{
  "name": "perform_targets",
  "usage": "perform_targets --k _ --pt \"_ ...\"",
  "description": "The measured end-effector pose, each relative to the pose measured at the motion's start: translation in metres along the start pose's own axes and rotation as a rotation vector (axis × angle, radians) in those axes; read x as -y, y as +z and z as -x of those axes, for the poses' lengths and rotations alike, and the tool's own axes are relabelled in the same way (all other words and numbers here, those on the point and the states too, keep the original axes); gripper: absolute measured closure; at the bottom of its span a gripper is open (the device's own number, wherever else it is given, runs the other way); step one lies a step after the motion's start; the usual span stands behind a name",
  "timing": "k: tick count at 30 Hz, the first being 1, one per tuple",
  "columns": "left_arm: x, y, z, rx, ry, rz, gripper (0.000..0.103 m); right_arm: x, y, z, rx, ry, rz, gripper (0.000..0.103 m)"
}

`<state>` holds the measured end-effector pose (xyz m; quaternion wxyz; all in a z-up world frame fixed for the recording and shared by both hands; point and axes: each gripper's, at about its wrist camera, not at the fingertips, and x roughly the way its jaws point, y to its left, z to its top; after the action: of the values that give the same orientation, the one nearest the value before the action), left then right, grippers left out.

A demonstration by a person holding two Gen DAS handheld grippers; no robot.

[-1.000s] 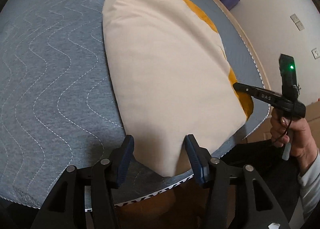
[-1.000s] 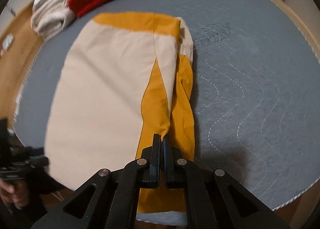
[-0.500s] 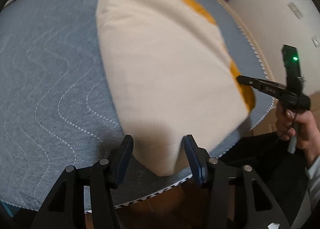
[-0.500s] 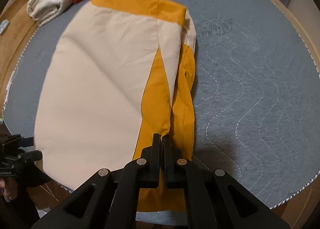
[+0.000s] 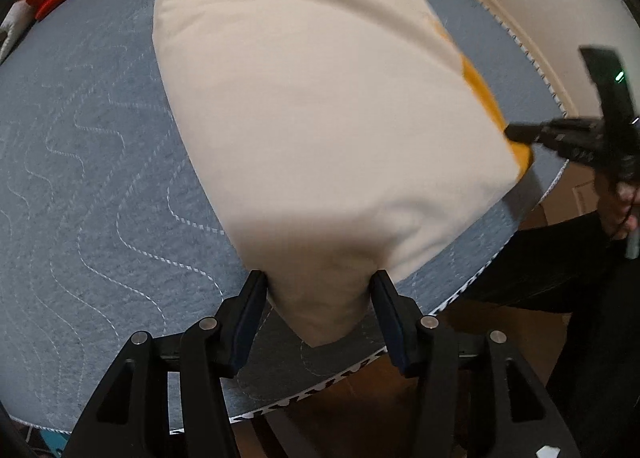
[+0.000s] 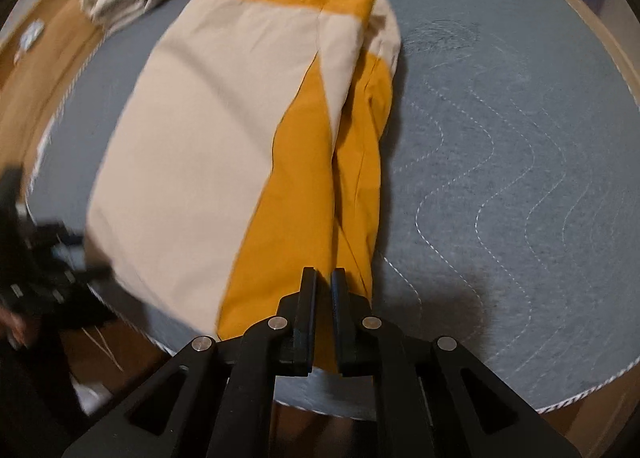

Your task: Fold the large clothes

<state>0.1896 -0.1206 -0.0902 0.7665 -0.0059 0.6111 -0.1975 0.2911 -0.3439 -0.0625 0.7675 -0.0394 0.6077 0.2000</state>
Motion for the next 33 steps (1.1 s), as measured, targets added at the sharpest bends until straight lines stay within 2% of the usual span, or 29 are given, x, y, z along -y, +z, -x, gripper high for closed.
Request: perform_targets --k 3,6,7,9,10,11,14,15,16,18,19,21,26,27,28,29,31,33 --pt "-0.008 0.002 0.03 0.085 -0.051 0.016 0.054 0.011 -0.006 0.001 -0.001 -0.035 -0.027 0.103" --pt "-0.017 0.008 0.035 0.124 -0.097 0.064 0.054 0.036 -0.009 0.002 -0.004 -0.061 -0.106 0.103" --pt "-0.02 0.01 0.026 0.098 -0.088 0.079 0.056 0.043 -0.01 0.003 0.001 -0.049 -0.131 0.103" --pt "-0.017 0.01 0.001 0.022 0.024 0.048 0.057 0.046 -0.007 0.013 0.056 -0.028 -0.144 0.103" --pt "-0.012 0.01 -0.005 0.009 0.065 0.021 0.054 0.047 -0.003 0.024 0.118 -0.01 -0.15 0.103" --pt "-0.008 0.011 -0.006 0.007 0.08 0.006 0.052 0.047 0.001 0.033 0.166 0.005 -0.159 0.103" --pt "-0.012 0.012 0.001 0.019 0.05 0.04 0.051 0.049 0.011 0.054 0.279 0.068 -0.212 0.097" --pt "-0.015 0.012 0.005 0.025 0.04 0.048 0.051 0.049 0.015 0.055 0.287 0.092 -0.224 0.088" --pt "-0.018 0.011 0.008 0.032 0.036 0.049 0.051 0.047 0.022 0.053 0.28 0.117 -0.23 0.067" --pt "-0.02 0.01 0.014 0.051 0.031 0.043 0.051 0.04 0.036 0.042 0.249 0.105 -0.225 0.037" --pt "-0.02 0.009 0.016 0.058 0.027 0.042 0.051 0.035 0.043 0.035 0.228 0.1 -0.209 0.037" --pt "-0.029 0.007 0.024 0.08 0.009 0.055 0.051 0.025 0.058 0.016 0.177 0.119 -0.192 0.037" --pt "-0.056 0.007 0.041 0.126 -0.03 0.142 0.051 0.023 0.082 -0.033 0.07 0.128 -0.243 0.038" --pt "-0.066 0.011 0.041 0.129 -0.045 0.173 0.051 0.023 0.085 -0.039 0.072 0.128 -0.246 0.052" --pt "-0.074 0.013 0.042 0.129 -0.057 0.195 0.051 0.023 0.088 -0.042 0.081 0.138 -0.245 0.09" --pt "-0.086 0.018 0.04 0.126 -0.075 0.233 0.051 0.023 0.089 -0.045 0.084 0.147 -0.251 0.098" --pt "-0.109 0.028 0.036 0.125 -0.116 0.322 0.049 0.024 0.088 -0.048 0.08 0.136 -0.258 0.099" --pt "-0.136 0.04 0.027 0.128 -0.188 0.445 0.047 0.025 0.086 -0.052 0.064 0.105 -0.267 0.099"
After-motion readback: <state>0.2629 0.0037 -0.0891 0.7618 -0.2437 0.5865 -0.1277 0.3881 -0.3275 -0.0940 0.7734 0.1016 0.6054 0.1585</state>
